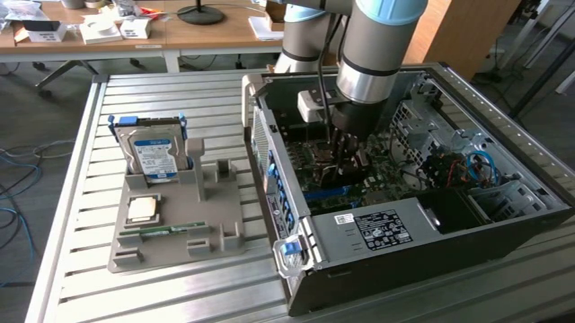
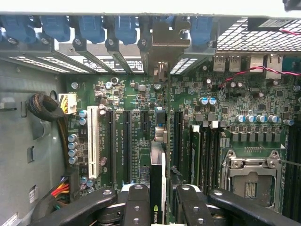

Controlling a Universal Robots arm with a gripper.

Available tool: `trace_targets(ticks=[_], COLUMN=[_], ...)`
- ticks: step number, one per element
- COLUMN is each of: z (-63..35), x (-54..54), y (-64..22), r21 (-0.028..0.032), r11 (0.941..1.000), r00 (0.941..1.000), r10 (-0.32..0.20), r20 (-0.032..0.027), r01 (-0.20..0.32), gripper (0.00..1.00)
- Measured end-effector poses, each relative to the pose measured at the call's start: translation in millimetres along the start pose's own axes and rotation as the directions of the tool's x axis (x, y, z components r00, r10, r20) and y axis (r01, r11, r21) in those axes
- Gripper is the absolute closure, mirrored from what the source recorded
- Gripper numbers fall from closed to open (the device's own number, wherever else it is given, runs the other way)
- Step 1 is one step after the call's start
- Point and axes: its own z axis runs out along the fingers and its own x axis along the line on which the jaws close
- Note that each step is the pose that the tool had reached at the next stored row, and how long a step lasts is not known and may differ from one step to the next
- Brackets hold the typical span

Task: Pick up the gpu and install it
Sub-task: 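Insert the gpu into the slot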

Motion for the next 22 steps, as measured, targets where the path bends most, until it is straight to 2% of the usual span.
trace_targets(ticks=[4, 22], z=[0.5, 2.6], x=[0.0, 0.0], y=[0.1, 1.3], r21=[0.0058, 0.0059], r11=[1.0000, 1.0000], r00=[1.0000, 1.0000], r10=[0.000, 0.000], r20=[-0.0001, 0.0000], r01=[0.000, 0.000], gripper=[0.74, 0.74])
